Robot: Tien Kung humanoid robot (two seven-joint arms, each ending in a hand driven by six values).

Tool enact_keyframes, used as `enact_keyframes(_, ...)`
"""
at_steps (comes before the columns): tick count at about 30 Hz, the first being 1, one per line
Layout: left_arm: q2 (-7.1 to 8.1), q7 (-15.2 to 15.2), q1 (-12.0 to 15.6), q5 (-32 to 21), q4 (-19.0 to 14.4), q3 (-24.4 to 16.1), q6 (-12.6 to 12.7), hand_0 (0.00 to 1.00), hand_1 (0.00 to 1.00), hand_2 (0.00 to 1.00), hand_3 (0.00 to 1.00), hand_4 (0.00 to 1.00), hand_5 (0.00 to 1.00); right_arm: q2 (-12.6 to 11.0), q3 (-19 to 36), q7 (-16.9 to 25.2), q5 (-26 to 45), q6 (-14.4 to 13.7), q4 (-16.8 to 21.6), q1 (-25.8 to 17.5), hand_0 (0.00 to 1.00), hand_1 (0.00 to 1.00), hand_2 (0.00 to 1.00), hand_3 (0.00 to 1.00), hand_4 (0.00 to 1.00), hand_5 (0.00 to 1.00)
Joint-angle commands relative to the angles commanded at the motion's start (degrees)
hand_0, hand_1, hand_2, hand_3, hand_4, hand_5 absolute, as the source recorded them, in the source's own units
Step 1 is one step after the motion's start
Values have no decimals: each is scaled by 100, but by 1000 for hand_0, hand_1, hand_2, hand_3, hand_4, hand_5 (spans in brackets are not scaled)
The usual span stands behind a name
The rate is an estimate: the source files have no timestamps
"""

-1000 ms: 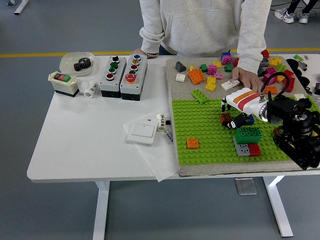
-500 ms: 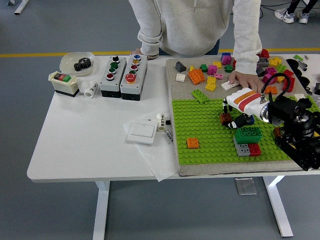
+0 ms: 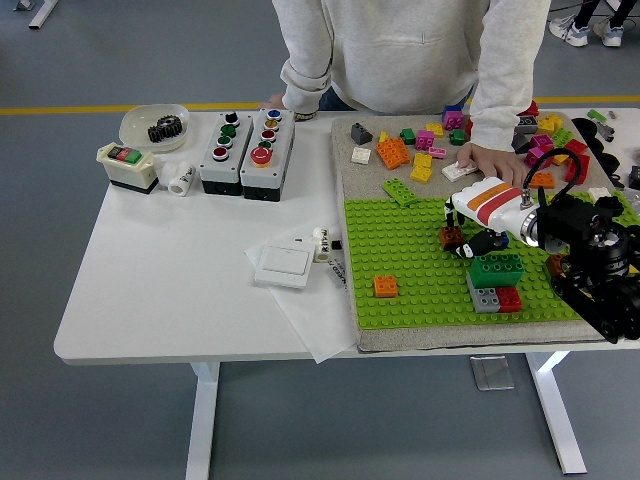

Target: Pick up the brick,pile it on top of brick,press brick,pick up the brick,pile it on top of brick,press brick

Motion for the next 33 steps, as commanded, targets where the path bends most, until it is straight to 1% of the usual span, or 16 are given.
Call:
enact_keyframes(3, 1, 6, 1, 30, -1, -17, -6, 754, 734, 731, 598, 664, 593, -7, 4, 19, 40, -40, 25, 2, 305, 415, 467, 468, 779, 363)
enact_keyframes(13, 0, 13, 22, 80, 2, -51, -4, 754, 733, 732, 597, 666, 595, -56, 105, 19, 67, -39, 121, 2, 294, 409, 460, 469, 760, 370)
enact_keyframes(22, 1, 8, 20, 96, 9, -56, 4, 754, 733, 732, 597, 665, 594, -203, 270, 38, 37, -65, 328, 31, 294, 408, 460, 468, 755, 377)
enact_keyframes(28, 3, 4, 33, 97, 21, -59, 20, 754, 733, 732, 597, 664, 593, -531, 423, 100, -6, -113, 805, 74, 297, 410, 462, 470, 745, 378)
enact_keyframes(30, 5, 3, 37, 89, 24, -57, 26, 755, 734, 732, 597, 664, 593, -676, 436, 122, -18, -128, 1011, 85, 296, 409, 464, 471, 735, 396)
enact_keyframes(33, 10, 1, 45, 91, 32, -64, 33, 755, 734, 732, 597, 664, 593, -963, 421, 186, -60, -150, 1374, 106, 296, 409, 464, 471, 735, 396)
